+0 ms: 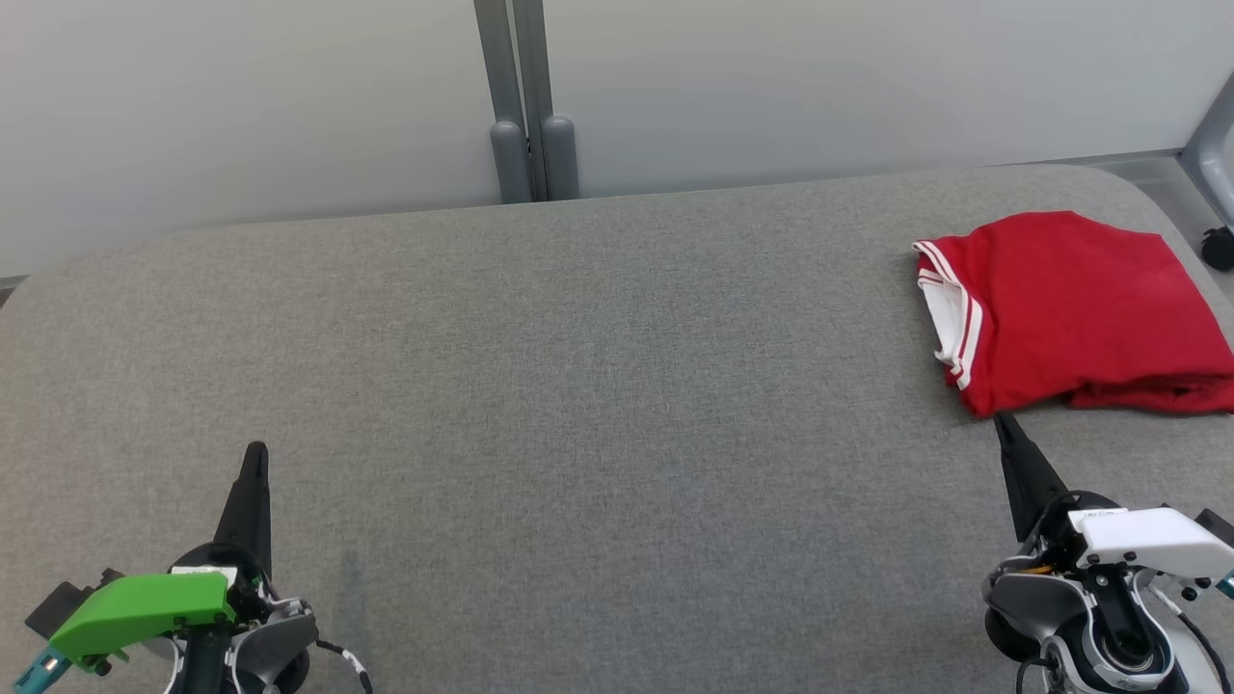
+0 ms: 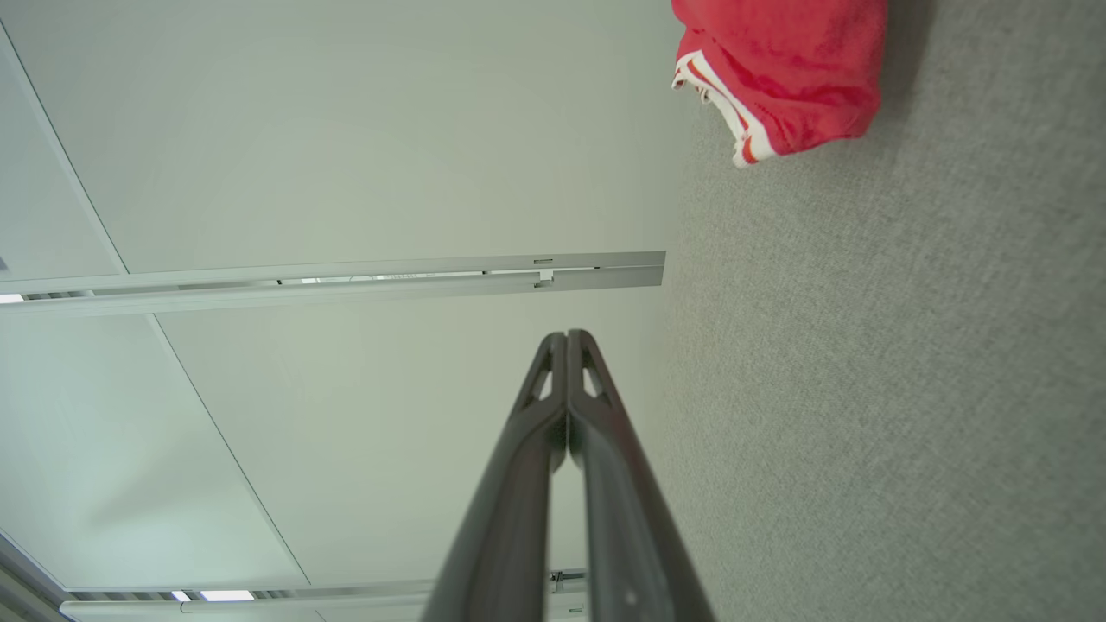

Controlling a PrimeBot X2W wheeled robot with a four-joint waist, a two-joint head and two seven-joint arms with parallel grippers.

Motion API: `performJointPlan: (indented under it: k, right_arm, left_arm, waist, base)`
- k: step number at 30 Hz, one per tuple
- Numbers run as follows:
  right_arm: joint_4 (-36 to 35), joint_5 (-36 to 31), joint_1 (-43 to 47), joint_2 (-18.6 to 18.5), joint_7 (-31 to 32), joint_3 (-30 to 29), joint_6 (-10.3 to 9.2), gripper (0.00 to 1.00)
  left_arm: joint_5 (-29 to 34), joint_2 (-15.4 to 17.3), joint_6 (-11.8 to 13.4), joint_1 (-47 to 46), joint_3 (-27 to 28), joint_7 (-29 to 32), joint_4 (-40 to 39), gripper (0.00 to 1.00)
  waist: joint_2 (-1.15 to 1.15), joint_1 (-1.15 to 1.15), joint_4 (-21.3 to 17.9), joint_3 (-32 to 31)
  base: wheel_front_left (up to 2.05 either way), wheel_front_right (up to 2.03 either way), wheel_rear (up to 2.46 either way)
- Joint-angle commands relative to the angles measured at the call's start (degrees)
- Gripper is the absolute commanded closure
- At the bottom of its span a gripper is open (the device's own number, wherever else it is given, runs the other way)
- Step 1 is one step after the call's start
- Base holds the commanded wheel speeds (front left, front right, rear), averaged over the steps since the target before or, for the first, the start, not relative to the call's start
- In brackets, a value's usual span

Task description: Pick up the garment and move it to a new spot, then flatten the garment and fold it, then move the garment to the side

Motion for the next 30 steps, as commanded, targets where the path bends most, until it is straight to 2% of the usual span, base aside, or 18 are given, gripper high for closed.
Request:
performJointPlan:
  k: [1, 30]
  right_arm:
    - [-0.3, 0.4, 0.5, 0.0, 0.2, -0.1, 0.02, 1.0]
    - [-0.3, 0.4, 0.5, 0.0, 0.2, -0.1, 0.02, 1.0]
  left_arm:
    - [-0.1, 0.0, -0.3, -0.6, 0.2, 0.2, -0.1, 1.0]
    - [-0.1, 0.0, -0.3, -0.6, 0.2, 0.2, -0.1, 1.0]
  waist:
    - [0.0, 0.0, 0.0, 0.0]
    - [0.0, 0.0, 0.0, 0.0]
  base:
    - [0.0, 0.0, 0.0]
    - [0.0, 0.0, 0.0]
